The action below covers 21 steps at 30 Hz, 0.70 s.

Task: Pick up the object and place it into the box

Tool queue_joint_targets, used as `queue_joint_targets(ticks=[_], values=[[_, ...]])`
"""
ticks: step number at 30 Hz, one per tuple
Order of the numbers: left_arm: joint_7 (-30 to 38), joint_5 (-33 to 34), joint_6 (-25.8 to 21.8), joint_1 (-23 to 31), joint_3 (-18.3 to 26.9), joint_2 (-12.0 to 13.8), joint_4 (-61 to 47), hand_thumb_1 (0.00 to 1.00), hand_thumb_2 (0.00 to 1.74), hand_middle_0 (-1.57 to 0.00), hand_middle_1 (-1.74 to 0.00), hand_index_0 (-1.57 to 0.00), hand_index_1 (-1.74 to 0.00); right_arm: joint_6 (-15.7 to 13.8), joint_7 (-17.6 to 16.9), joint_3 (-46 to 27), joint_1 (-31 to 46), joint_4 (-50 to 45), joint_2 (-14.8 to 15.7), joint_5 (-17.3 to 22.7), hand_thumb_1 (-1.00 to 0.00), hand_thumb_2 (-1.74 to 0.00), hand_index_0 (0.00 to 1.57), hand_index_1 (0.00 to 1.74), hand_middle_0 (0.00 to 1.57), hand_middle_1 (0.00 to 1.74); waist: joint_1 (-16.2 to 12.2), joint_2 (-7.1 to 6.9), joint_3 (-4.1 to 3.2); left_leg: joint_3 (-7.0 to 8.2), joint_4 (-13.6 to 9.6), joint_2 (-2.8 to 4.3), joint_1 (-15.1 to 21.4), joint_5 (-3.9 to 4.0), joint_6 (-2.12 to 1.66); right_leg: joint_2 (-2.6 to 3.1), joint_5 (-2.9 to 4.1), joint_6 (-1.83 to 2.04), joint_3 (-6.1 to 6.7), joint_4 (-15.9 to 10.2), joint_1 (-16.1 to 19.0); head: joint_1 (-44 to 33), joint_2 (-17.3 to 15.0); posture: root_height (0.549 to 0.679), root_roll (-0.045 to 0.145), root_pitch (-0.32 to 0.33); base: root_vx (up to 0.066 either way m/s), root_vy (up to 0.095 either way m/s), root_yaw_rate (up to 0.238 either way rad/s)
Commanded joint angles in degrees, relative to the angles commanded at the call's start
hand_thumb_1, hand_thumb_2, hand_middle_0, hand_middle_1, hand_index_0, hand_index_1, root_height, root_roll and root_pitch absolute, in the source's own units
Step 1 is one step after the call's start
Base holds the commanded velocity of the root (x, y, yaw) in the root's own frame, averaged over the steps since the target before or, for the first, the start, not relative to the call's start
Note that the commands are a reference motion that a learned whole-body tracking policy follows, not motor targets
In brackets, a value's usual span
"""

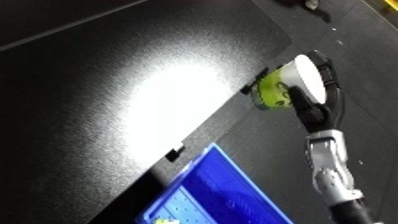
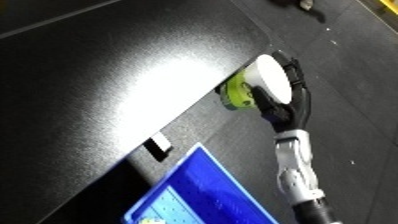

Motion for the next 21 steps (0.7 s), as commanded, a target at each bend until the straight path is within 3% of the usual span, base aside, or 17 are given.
queue_joint_targets(ticks=[3,5,8,12,16,21], values=[[-0.2,0.2,0.1,-0.1,0.4,0.1,0.0,0.00,0.00,0.00,0.00,0.00,0.00,-0.9,0.1,-1.6,1.6,8.0,-0.5,3.4,-0.80,-1.39,1.26,1.39,1.26,1.39,-0.1,0.21,0.13,-0.04,0.1,-0.23,-0.2,-0.08,0.19,0.41,0.27,-0.06,0.16,0.0,-0.3,0.4,0.3,0.625,0.075,0.025,-0.011,0.012,-0.064],[0.0,0.4,0.5,-0.4,0.5,0.2,-0.3,0.00,0.00,0.00,0.00,0.00,0.00,-0.9,-0.5,-1.4,2.5,12.7,-0.7,3.7,-0.80,-1.39,1.26,1.39,1.26,1.39,0.0,0.33,0.30,-0.14,0.2,-0.39,-0.5,0.02,0.31,0.65,0.49,-0.13,0.23,-0.1,-0.5,0.8,0.4,0.624,0.073,0.026,-0.019,-0.005,-0.043],[0.5,0.8,1.2,-0.9,0.5,0.4,-1.1,0.00,0.00,0.00,0.00,0.00,0.00,0.1,-1.4,0.1,3.3,19.2,-0.7,2.2,-0.80,-1.39,1.26,1.39,1.26,1.39,0.2,0.52,0.57,-0.37,0.4,-0.60,-1.0,0.23,0.47,0.93,0.81,-0.25,0.28,-0.1,-0.8,1.7,0.5,0.624,0.072,0.027,-0.026,-0.012,-0.019],[0.9,1.8,1.8,-1.4,0.6,0.4,-1.8,0.00,0.00,0.00,0.00,0.00,0.00,3.0,-0.1,3.1,2.9,27.0,-0.4,-0.9,-0.80,-1.39,1.26,1.39,1.26,1.39,0.7,0.87,0.72,-0.78,0.6,-0.95,-1.6,0.49,0.68,1.17,1.03,-0.42,0.25,0.0,-1.1,2.4,1.1,0.624,0.071,0.028,-0.019,-0.019,0.008],[1.1,2.8,2.3,-1.8,0.8,0.4,-2.2,0.00,0.00,0.00,0.00,0.00,0.00,6.6,1.9,6.8,2.0,31.5,1.1,-4.1,-0.60,-1.04,0.94,1.04,0.94,1.04,1.3,1.30,0.75,-1.19,0.7,-1.37,-2.1,0.56,0.98,1.28,1.15,-0.54,0.22,0.2,-1.5,3.2,0.6,0.623,0.071,0.030,-0.025,-0.021,0.036],[1.4,3.5,3.0,-2.4,0.5,0.2,-2.5,0.00,0.00,0.00,0.00,0.00,0.00,9.8,1.8,11.5,0.6,34.6,3.4,-9.8,-0.35,-0.61,0.55,0.61,0.55,0.61,1.8,1.80,0.64,-1.68,0.5,-1.80,-2.4,1.02,1.08,1.21,1.25,-0.61,0.17,0.1,-1.6,3.9,-0.4,0.623,0.071,0.030,-0.017,-0.011,0.056]])
